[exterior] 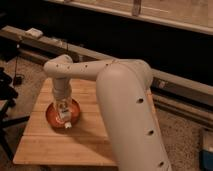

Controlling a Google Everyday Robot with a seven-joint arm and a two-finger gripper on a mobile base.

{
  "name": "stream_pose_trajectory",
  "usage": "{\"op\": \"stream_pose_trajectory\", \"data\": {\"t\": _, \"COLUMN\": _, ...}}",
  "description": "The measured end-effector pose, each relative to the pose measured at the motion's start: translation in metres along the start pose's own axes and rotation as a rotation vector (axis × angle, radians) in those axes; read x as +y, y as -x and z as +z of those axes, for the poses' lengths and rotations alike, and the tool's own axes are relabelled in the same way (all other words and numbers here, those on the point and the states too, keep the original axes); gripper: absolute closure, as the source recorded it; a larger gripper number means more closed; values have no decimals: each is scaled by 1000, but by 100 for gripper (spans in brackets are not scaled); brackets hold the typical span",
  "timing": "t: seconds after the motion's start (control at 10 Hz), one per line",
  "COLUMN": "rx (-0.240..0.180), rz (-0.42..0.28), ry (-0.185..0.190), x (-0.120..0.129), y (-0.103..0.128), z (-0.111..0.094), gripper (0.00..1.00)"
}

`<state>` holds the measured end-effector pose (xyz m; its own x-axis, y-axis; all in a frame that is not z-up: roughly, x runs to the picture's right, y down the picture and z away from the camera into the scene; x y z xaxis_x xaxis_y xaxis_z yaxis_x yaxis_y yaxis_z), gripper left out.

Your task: Place the bottle in the ceramic bowl

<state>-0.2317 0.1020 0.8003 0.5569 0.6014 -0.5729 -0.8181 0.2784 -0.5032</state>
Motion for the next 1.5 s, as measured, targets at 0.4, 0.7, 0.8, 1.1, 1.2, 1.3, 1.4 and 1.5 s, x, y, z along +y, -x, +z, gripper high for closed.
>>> {"op": "stream_pose_trajectory", "data": {"t": 0.4, "rx": -9, "rz": -35, "ry": -5, "x": -5, "y": 13, "z": 7, "gripper": 20}}
{"op": "stream_pose_trajectory", "data": {"t": 0.7, "rx": -5, "rz": -41, "ry": -6, "x": -2, "y": 13, "z": 7, "gripper": 20}}
{"op": "stream_pose_trajectory", "data": {"t": 0.8, "rx": -5, "rz": -39, "ry": -7, "x": -4, "y": 13, "z": 7, "gripper": 20}}
{"op": "stream_pose_trajectory", "data": {"t": 1.1, "rx": -4, "rz": -37, "ry": -7, "x": -4, "y": 13, "z": 7, "gripper": 20}}
{"op": "stream_pose_trajectory", "data": {"t": 1.2, "rx": -4, "rz": -39, "ry": -7, "x": -4, "y": 13, "z": 7, "gripper": 20}}
{"op": "stream_pose_trajectory", "data": {"t": 1.3, "rx": -4, "rz": -39, "ry": -7, "x": -3, "y": 13, "z": 7, "gripper": 20}}
{"op": "stream_pose_trajectory", "data": {"t": 1.4, "rx": -3, "rz": -39, "ry": -7, "x": -3, "y": 13, "z": 7, "gripper": 20}}
{"op": "stream_pose_trajectory", "data": {"t": 1.5, "rx": -4, "rz": -39, "ry": -7, "x": -3, "y": 13, "z": 7, "gripper": 20}}
